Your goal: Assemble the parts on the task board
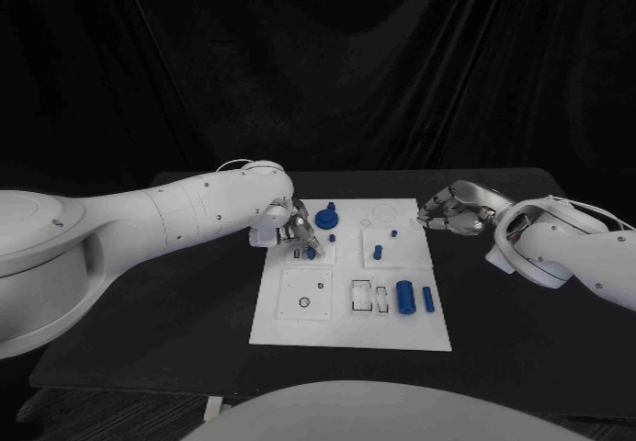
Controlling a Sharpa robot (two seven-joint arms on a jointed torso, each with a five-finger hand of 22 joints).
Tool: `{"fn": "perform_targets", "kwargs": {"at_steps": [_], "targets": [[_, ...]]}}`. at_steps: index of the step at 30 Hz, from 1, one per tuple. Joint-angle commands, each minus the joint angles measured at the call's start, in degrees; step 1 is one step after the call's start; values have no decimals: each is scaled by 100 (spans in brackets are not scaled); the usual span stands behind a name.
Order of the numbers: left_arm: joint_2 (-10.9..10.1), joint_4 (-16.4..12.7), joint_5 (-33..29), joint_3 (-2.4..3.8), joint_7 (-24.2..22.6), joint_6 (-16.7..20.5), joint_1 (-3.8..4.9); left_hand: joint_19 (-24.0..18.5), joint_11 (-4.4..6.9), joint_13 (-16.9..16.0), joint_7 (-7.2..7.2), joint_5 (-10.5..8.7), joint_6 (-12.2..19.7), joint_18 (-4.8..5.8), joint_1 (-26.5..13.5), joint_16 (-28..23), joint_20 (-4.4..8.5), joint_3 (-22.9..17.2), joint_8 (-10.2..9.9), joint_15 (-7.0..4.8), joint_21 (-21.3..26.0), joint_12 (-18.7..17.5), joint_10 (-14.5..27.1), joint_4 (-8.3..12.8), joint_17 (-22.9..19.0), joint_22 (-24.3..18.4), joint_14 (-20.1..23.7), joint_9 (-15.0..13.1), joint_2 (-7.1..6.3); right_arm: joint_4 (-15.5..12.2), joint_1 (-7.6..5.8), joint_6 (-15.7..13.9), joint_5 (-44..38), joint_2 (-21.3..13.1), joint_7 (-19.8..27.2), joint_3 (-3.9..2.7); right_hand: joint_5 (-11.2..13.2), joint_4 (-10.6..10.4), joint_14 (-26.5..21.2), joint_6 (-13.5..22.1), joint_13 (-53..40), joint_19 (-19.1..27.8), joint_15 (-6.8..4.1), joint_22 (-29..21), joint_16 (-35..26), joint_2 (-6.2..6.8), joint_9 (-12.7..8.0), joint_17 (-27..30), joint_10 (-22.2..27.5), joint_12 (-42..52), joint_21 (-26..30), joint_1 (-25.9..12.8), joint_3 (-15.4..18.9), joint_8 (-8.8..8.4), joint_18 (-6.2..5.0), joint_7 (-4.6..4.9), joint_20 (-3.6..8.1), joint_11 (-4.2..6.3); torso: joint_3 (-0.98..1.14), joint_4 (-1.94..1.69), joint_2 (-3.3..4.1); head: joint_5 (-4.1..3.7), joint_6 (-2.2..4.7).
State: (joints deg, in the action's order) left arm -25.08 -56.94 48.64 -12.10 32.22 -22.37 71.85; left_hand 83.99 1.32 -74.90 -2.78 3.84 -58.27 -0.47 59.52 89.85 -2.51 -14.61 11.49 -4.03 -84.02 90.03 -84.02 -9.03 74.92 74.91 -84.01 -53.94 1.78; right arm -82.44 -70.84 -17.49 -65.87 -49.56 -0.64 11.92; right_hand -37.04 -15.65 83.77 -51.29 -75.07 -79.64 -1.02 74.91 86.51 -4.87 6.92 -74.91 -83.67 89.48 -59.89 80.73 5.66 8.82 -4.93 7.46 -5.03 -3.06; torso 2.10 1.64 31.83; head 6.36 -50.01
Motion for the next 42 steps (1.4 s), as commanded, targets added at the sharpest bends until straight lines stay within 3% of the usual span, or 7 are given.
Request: {"fn": "perform_targets", "kwargs": {"at_steps": [1,14,20,25,28,32,42], "targets": [[18,-1,13,-3,-22,-6,-29,224,-57,-1510,-51,-26,-6,-110,-92,15,-39,81,-46,53,25,-3,-598,-32,1508,1300,-599,25,-18,1,13,59,-27,5,-81,-4,-21,-1,474,1,-1373,44,6,694,-39,-2,-7,-1056,-521,-25,32,49,-43,-30,-108,46,-3,-11,2,0,-2,5,1],[-1,-1,14,-3,-22,-1,-38,196,-80,-1510,-73,-31,19,-121,-267,15,-61,269,-106,75,68,-3,-598,-141,1508,1286,-599,72,-18,4,16,78,-27,6,-83,-4,-21,-1,474,1,-1373,44,6,694,-39,-2,-7,-1056,-521,-25,32,49,-43,-30,-108,46,-3,-11,1,0,0,14,1],[-23,-25,14,-3,-40,34,-39,191,-75,-1510,-63,282,20,-123,-84,15,-67,243,-127,75,76,-3,-598,26,1508,1284,-599,81,42,5,18,73,-27,5,-81,-4,-20,-2,473,1,-1366,48,7,691,-41,4,-8,-1054,-515,-30,45,53,-51,-32,-110,48,-4,-13,1,0,-1,16,1],[-57,-75,13,-3,-64,81,-39,190,-38,-1510,-19,953,13,-124,217,15,-43,58,-122,45,79,-3,-598,361,1508,1284,-599,69,59,3,22,69,-27,5,-79,-4,-20,-2,473,1,-1366,48,7,691,-41,4,-8,-1054,-515,-30,45,53,-51,-32,-110,48,-4,-13,0,-1,-3,11,1],[-83,-115,13,-3,-78,111,-39,192,-24,-1510,-5,1056,16,-124,320,15,-32,-60,-119,34,76,-3,-598,496,1508,1285,-599,63,65,2,23,64,-27,1,-79,-4,-20,-2,473,1,-1366,48,7,691,-41,4,-8,-1054,-515,-30,45,53,-51,-32,-110,48,-4,-13,1,-2,-3,12,1],[-132,-196,13,-3,-92,161,-40,195,-11,-1510,6,1362,19,-122,398,15,-17,-294,-109,21,73,-3,-598,722,1508,1286,-599,49,21,2,26,59,-27,-9,-80,-4,-20,-2,473,1,-1366,48,7,691,-41,4,-8,-1054,-515,-30,45,53,-51,-32,-110,48,-4,-13,1,-2,-3,5,1],[-264,-405,14,-3,-127,475,-39,190,-4,-1510,11,1415,11,-125,413,15,-13,-374,-97,15,83,-3,-598,789,1508,1283,-599,39,12,0,33,51,-27,-24,-88,-4,-20,-3,473,0,-1366,51,9,689,-40,9,-9,-1055,-515,-29,55,57,-60,-33,-111,51,-5,-15,2,0,-1,-8,1]]}}
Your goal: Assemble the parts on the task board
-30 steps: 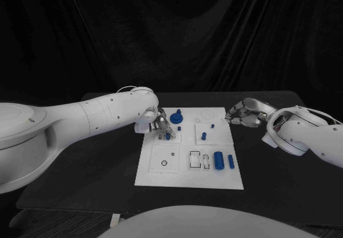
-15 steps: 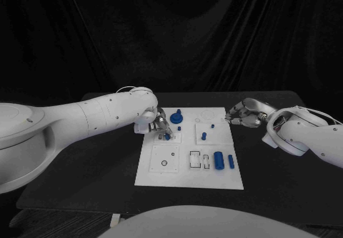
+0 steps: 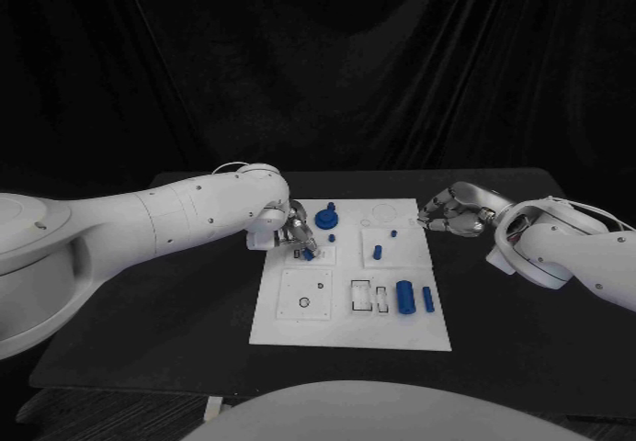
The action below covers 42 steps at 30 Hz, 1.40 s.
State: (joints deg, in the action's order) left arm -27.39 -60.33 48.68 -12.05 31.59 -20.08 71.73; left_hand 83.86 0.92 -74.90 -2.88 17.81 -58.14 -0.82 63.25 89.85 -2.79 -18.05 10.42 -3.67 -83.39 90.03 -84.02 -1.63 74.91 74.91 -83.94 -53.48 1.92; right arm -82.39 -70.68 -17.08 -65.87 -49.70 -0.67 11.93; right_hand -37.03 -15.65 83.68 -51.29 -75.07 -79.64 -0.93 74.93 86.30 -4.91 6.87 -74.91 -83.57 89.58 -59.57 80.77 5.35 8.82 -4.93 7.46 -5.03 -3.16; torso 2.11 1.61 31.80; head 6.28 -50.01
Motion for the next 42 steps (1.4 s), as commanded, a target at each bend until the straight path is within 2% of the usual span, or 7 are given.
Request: {"fn": "perform_targets", "kwargs": {"at_steps": [1,10,16,24,42], "targets": [[-44,-83,10,-9,-69,279,-27,204,37,-1510,21,19,-2,-89,39,15,15,-30,9,-20,20,-3,-598,49,1509,1283,-606,-7,-3,-4,18,10,-27,-10,-84,-4,-20,-2,481,0,-1367,51,0,687,-19,13,-5,-1055,-525,-40,22,53,-29,-33,-111,51,-5,-5,0,3,2,1,1],[-225,-369,11,-9,-168,853,-23,185,32,-1510,11,27,16,-98,15,15,17,-49,1,-22,53,-3,-598,42,1509,1272,-606,-5,2,7,29,11,-27,-9,-87,-4,-20,-4,479,-1,-1363,54,1,685,-25,15,-6,-1048,-522,-42,31,55,-35,-34,-112,52,-6,-7,-1,4,-1,2,1],[-329,-614,183,-9,-174,1101,-20,184,26,-1510,3,36,29,-99,-18,15,18,-68,-5,-20,58,-3,-598,24,1509,1270,-606,-2,15,12,38,15,-27,-7,-84,-4,-20,-5,477,-1,-1356,62,2,679,-30,16,-7,-1042,-515,-47,54,56,-40,-35,-116,53,-6,-8,2,-3,-3,-8,1],[-380,-754,403,-9,-131,1092,-20,183,21,-1510,-2,34,22,-100,-79,15,17,-81,1,-17,62,-3,-598,-15,1509,1269,-606,-4,27,22,48,25,-27,3,-83,-4,-20,-5,477,-1,-1356,62,2,679,-30,16,-7,-1042,-515,-47,54,56,-40,-35,-116,53,-6,-8,1,0,-13,7,1],[-313,-637,443,-11,-77,996,-26,178,19,-1510,-5,8,18,-103,-135,15,16,-85,5,-15,75,-3,-598,-51,1509,1264,-606,-5,28,31,52,60,-27,11,-92,-4,-20,-8,472,-1,-1348,70,4,674,-39,20,-8,-1031,-507,-52,76,58,-50,-36,-120,55,-8,-10,0,4,6,29,1]]}}
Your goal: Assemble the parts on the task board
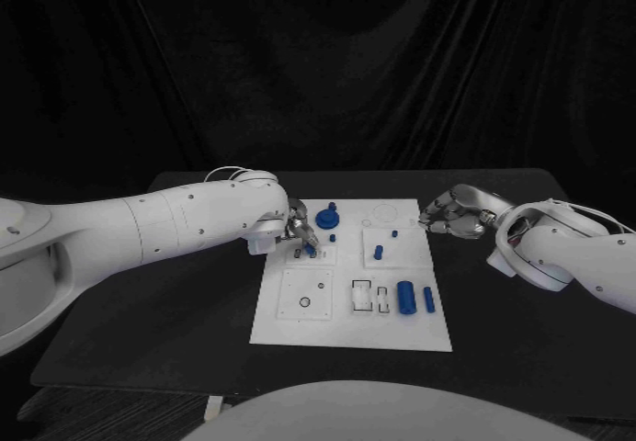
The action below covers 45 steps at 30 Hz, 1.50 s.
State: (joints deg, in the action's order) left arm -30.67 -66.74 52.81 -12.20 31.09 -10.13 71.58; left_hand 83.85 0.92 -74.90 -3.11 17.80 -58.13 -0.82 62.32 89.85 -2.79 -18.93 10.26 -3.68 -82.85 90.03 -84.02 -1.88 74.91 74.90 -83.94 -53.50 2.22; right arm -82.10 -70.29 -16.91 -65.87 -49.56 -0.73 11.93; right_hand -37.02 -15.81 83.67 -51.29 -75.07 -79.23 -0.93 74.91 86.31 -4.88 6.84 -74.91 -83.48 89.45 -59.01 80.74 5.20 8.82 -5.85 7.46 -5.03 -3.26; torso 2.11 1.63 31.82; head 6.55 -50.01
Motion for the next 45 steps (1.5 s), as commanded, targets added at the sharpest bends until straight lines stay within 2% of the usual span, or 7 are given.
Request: {"fn": "perform_targets", "kwargs": {"at_steps": [1,18,43,45], "targets": [[17,8,30,4,-27,2,-12,178,18,-1510,18,6,18,-103,-47,15,15,2,21,-15,20,-3,-598,-29,1509,1265,-606,-3,-1,1,14,43,-27,-3,-86,-4,-20,8,473,-1,-1348,29,3,676,-40,17,-5,-1031,-517,-39,20,61,-34,-36,-28,55,-8,-1,0,2,4,3,1],[42,44,30,3,-60,53,-46,174,12,-1510,8,-20,32,-105,-123,15,12,4,13,-10,29,-3,-598,-80,1509,1262,-606,2,-5,-16,14,34,-27,-22,-84,-4,-20,8,473,-1,-1348,29,3,676,-40,17,-5,-1031,-517,-39,20,61,-34,-36,-28,55,-8,-1,2,-1,-2,-15,1],[37,66,30,2,-75,51,-112,166,10,-1510,8,-28,40,-108,-143,15,11,2,9,-8,44,-3,-598,-92,1509,1257,-606,4,-8,-8,15,45,-27,-1,-75,-4,-20,4,471,-3,-1344,35,6,673,-41,22,-7,-1029,-512,-42,35,63,-49,-38,-30,57,-10,-3,-1,-1,1,22,1],[38,68,30,2,-78,49,-115,163,0,-1510,-5,-156,95,-109,-178,15,2,2,-17,-3,50,-3,-598,-112,1509,1255,-606,13,-19,-9,15,45,-27,0,-74,-4,-20,4,471,-3,-1344,35,6,673,-41,22,-7,-1029,-512,-42,35,63,-49,-38,-30,57,-10,-3,-1,0,0,24,1]]}}
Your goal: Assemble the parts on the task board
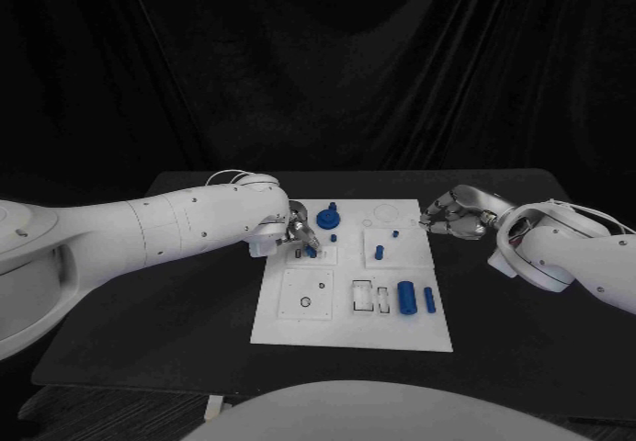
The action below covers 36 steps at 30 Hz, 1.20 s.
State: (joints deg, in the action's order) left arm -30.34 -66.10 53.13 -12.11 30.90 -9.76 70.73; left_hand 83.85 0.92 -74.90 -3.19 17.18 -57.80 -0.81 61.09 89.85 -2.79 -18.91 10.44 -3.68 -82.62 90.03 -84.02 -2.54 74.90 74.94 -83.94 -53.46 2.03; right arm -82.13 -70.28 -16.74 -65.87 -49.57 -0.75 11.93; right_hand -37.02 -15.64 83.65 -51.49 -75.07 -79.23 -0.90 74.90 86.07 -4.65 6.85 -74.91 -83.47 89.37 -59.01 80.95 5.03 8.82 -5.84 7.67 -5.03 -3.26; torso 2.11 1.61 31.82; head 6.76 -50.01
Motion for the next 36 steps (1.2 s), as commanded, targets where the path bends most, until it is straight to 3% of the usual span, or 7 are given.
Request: {"fn": "perform_targets", "kwargs": {"at_steps": [1,3,8,17,24,36], "targets": [[5,4,-2,-6,-61,9,-32,159,-3,-1510,-2,-133,72,-111,-66,15,2,2,-39,2,35,-3,-598,-53,1510,1249,-606,10,-4,-6,14,28,-27,1,-72,-4,-20,-13,474,18,-1344,35,4,674,-18,-1,-9,-1029,-513,-34,35,42,-32,-38,-31,37,-10,-2,-1,1,-1,2,1],[6,6,-2,-6,-64,4,-38,163,-8,-1510,-7,-193,75,-110,-85,15,-1,5,-39,6,30,-3,-598,-65,1510,1251,-606,9,-5,-6,14,29,-27,1,-72,-4,-20,-13,474,18,-1344,35,4,674,-18,-1,-9,-1029,-513,-34,35,42,-32,-38,-31,37,-10,-2,-1,1,1,-2,1],[10,12,-2,-6,-65,-18,-52,161,-35,-1510,-38,-709,102,-111,-262,15,-22,127,-50,29,39,-3,-598,-218,1510,1249,-606,20,-39,-7,15,35,-27,-2,-78,-4,-20,-13,474,18,-1344,35,4,674,-18,-1,-9,-1029,-513,-34,35,42,-32,-38,-31,37,-10,-2,1,2,2,2,1],[0,7,-1,-6,-17,-9,-70,157,-88,-1510,-96,-1231,182,-113,-531,15,-64,527,-84,75,53,-3,-598,-506,1510,1247,-606,41,-126,-10,18,38,-27,-5,-87,-4,-20,-13,474,18,-1344,35,4,674,-18,-1,-9,-1029,-513,-34,35,42,-32,-38,-31,37,-10,-2,0,3,1,-1,1],[-4,9,-1,-6,17,-53,-75,156,-88,-1510,-87,-1346,152,-115,-600,15,-71,679,-31,77,57,-3,-598,-599,1510,1245,-606,5,-134,-7,23,48,-27,0,-94,-4,-18,-18,472,12,-1341,40,7,671,-19,10,-11,-1028,-510,-36,51,43,-50,-39,-33,41,-13,-6,-1,2,0,6,1],[-19,-5,-1,-6,38,-111,-78,156,-54,-1510,-46,-1346,145,-117,-579,15,-55,849,214,53,62,-3,-598,-659,1510,1245,-606,-260,-101,10,31,60,-27,9,-99,-4,-18,-18,472,12,-1341,40,7,671,-19,10,-11,-1028,-510,-36,51,43,-50,-39,-33,41,-13,-6,0,2,-2,20,1]]}}
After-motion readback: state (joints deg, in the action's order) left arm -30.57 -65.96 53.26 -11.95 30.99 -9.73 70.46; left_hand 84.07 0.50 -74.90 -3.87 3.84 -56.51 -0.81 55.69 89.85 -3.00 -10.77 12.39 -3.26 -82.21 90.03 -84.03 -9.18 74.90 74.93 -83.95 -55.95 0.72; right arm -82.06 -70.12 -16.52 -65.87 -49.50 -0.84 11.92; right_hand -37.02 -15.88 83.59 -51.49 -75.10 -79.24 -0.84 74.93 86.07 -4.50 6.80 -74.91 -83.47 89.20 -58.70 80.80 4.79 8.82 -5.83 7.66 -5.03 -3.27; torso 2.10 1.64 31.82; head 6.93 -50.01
